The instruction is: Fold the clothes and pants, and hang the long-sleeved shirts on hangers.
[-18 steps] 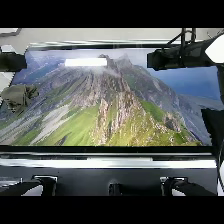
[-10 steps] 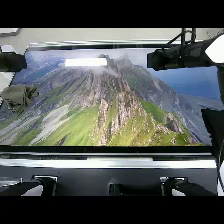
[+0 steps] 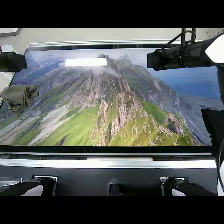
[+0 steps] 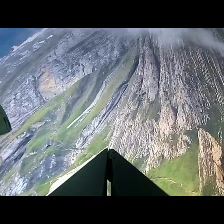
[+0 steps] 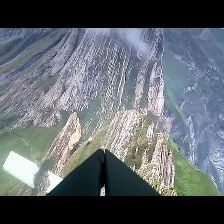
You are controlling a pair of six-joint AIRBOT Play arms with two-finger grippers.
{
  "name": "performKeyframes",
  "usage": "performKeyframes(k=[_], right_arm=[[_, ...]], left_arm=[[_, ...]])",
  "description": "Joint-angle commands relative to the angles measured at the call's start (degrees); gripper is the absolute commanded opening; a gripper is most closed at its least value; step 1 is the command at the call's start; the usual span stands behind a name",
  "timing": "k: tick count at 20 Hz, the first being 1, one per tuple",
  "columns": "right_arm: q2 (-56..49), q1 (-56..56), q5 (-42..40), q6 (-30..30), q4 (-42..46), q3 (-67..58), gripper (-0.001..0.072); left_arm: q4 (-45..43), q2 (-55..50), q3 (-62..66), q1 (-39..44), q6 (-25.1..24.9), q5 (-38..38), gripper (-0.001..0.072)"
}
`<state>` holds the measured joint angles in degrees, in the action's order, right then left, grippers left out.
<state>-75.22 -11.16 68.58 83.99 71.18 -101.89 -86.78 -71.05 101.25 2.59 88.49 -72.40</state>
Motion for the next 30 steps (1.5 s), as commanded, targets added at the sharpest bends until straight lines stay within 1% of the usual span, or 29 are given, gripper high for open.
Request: performKeyframes(k=[1, 4, 5, 14, 16, 17, 18, 19, 20, 21, 22, 24, 25, 26, 27, 28, 30], right_arm=[[0.04, -0.04, 0.02, 0.00, 0.00, 0.00, 0.0028], [0.04, -0.04, 0.02, 0.02, -0.02, 0.00, 0.0028], [0.04, -0.04, -0.02, 0.02, -0.02, 0.00, 0.0028], [0.04, -0.04, -0.94, -0.02, 0.09, 0.00, 0.0028], [0.04, -0.04, -1.20, 0.00, -0.02, 0.00, 0.0029], [0.04, -0.07, -1.20, 0.02, -0.02, 0.00, 0.0029], [0.04, -0.04, -1.25, 0.02, -0.04, 0.00, 0.0029], [0.04, -0.07, -1.22, 0.02, -0.13, 0.00, 0.0029], [0.04, -0.04, -1.14, 0.02, -0.13, 0.00, 0.0029], [0.04, -0.04, -0.87, 0.02, -0.13, 0.00, 0.0029], [0.04, -0.04, -0.04, 0.04, -0.24, 0.00, 0.0029], [0.04, -0.04, 1.55, 0.02, -0.15, 0.00, 0.0029], [0.04, -0.04, 2.34, 0.02, -0.15, 0.00, 0.0030], [0.04, -0.04, 3.50, 0.02, -0.04, 0.00, 0.0030], [0.04, -0.04, 5.03, 0.02, 0.04, 0.00, 0.0030], [0.04, -0.04, 6.51, 0.00, 0.07, 0.00, 0.0030], [0.04, -0.04, 9.09, 0.02, 0.33, 0.00, 0.0030]], left_arm=[[-0.04, -0.02, -0.02, -0.02, -0.04, 0.57, 0.0016], [0.00, -0.44, -0.02, 0.00, -0.02, 7.45, 0.0016], [0.00, -0.46, -0.02, 0.00, 0.00, 8.39, 0.0016], [-0.07, -0.57, -0.02, -0.02, -0.04, 8.50, 0.0016], [-0.11, -0.81, -0.02, -0.02, -0.02, 10.14, 0.0017], [-0.52, -0.76, -0.02, -0.04, -0.02, 8.52, 0.0021], [-1.95, -0.79, -0.02, -0.22, 0.35, 7.21, 0.0093], [-4.31, -0.83, -0.04, -0.76, 5.14, 5.16, 0.0228], [-7.39, -0.87, -0.07, -1.73, 12.68, 2.99, 0.0405], [-10.69, -0.90, -0.81, -3.39, 19.04, 1.27, 0.0634], [-12.50, -0.90, -2.25, -5.55, 22.45, 0.17, 0.0698], [-12.72, -0.90, -7.28, -11.47, 25.40, -0.09, 0.0698], [-12.66, -0.90, -10.21, -14.78, 30.01, 0.39, 0.0698], [-12.22, -0.87, -13.31, -18.27, 38.16, 0.55, 0.0698], [-11.10, -0.87, -16.35, -21.35, 43.25, 1.97, 0.0698], [-9.73, -0.92, -19.08, -23.67, 44.00, 5.14, 0.0698], [-9.27, -1.09, -24.06, -26.23, 43.50, 13.62, 0.0698]])
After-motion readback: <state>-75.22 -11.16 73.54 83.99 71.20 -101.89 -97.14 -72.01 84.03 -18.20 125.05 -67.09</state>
